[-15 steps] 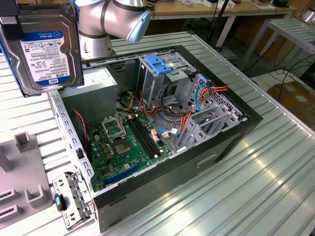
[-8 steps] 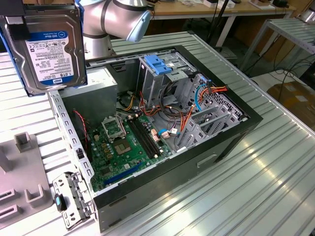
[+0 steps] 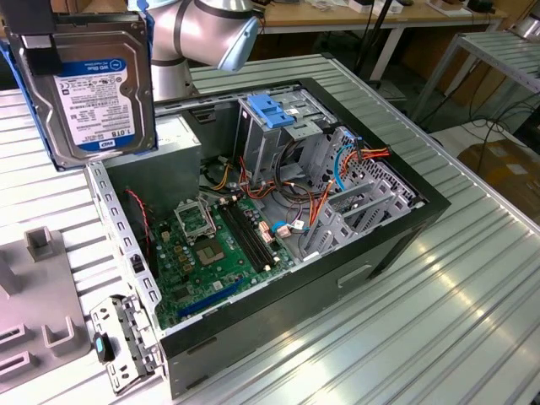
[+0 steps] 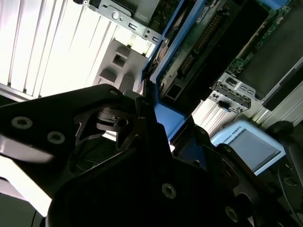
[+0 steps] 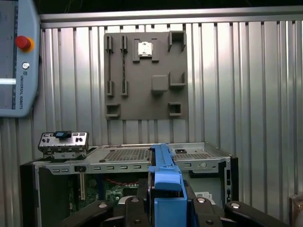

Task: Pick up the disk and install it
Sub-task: 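Pick up the disk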

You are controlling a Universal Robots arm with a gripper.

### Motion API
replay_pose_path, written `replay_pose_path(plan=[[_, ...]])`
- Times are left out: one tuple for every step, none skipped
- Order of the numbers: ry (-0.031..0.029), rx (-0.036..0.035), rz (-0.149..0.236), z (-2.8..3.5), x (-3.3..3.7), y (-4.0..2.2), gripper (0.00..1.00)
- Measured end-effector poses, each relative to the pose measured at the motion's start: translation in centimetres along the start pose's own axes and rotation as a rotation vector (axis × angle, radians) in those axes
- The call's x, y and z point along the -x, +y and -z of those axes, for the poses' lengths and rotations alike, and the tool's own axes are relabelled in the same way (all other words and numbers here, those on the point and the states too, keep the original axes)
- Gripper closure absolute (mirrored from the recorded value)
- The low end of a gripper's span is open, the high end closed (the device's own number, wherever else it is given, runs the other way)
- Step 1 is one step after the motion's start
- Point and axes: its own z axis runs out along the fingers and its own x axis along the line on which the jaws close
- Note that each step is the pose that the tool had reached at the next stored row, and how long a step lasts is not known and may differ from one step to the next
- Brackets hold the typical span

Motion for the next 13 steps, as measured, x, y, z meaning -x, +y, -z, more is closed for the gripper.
replay_pose_path(plan=[[0.0, 0.0001, 0.0, -0.01, -0.03, -0.25, 0.63], [0.0, 0.0, 0.0, -0.04, -0.04, -0.64, 0.63], [-0.0001, -0.0001, 0.0, -0.07, -0.04, -0.92, 0.63], [0.0, 0.0, 0.0, -0.09, -0.05, -1.14, 0.63], [0.0001, 0.0, 0.0, -0.12, -0.05, -1.58, 0.63], [0.0, -0.0001, 0.0, -0.16, -0.04, -1.97, 0.63], [0.0004, 0.0, -0.001, -0.17, -0.03, -2.34, 0.63], [0.0006, 0.0, -0.001, -0.19, -0.03, -2.53, 0.63], [0.0007, 0.0, -0.001, -0.2, -0.03, -2.72, 0.63], [0.0009, 0.0, -0.001, -0.22, -0.03, -2.91, 0.63], [0.0011, 0.0, -0.002, -0.23, -0.02, -3.07, 0.63], [0.0017, 0.0, -0.002, -0.26, -0.01, -3.4, 0.63], [0.0022, -0.0001, -0.002, -0.27, -0.01, -3.58, 0.63]])
